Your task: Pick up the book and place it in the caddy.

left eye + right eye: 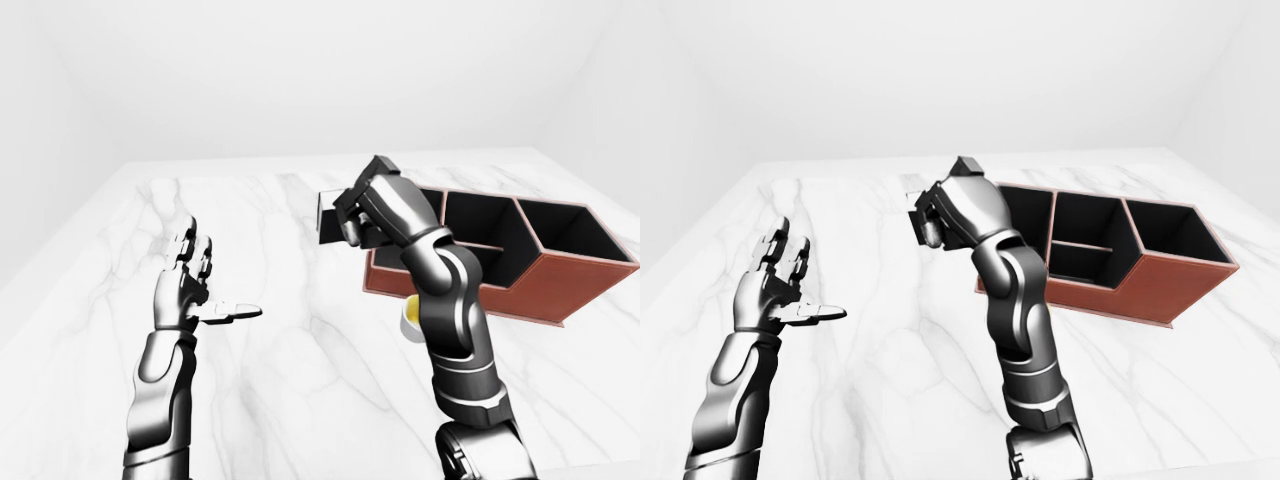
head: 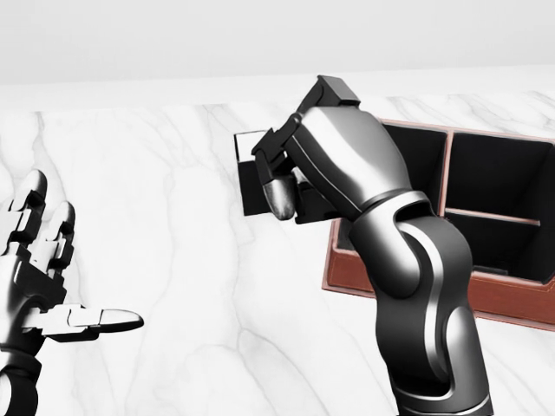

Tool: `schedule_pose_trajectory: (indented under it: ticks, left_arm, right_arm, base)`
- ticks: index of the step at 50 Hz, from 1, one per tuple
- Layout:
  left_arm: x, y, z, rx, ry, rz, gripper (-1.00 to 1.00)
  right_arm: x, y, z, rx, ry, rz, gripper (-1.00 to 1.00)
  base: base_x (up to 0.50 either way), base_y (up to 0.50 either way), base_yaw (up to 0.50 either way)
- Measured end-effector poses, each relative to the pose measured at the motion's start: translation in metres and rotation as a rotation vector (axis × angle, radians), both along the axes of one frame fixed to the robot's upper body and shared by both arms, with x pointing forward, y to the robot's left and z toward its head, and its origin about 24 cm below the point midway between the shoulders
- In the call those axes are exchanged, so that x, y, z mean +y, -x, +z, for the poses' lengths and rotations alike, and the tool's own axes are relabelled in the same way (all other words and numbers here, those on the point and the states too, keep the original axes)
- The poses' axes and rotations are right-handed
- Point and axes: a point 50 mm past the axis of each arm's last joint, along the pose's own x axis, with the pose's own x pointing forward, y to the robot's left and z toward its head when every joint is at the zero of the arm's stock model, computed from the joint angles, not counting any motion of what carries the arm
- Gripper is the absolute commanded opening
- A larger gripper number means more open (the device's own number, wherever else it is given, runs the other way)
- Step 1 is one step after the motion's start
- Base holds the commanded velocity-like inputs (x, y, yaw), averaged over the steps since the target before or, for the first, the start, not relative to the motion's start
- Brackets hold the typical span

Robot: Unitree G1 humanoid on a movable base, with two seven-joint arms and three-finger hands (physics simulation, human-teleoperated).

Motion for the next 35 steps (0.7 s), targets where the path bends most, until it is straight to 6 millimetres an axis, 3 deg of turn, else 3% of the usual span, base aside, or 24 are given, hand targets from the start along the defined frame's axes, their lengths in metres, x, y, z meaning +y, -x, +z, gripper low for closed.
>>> schedule_pose_trajectory:
  ticks: [15,35]
  left_arm:
    - [-0.004,0.002,0.002,-0.009,-0.008,-0.004,1.00]
    - [-0.008,0.003,0.003,-0.015,-0.022,-0.010,1.00]
  right_arm:
    - [-0.034,0.019,0.008,-0.029,0.026,-0.049,-1.00]
    - [-0.071,0.025,0.012,-0.036,0.031,-0.118,-1.00]
  base:
    - [0.00,0.00,0.00]
    - [0.00,0.00,0.00]
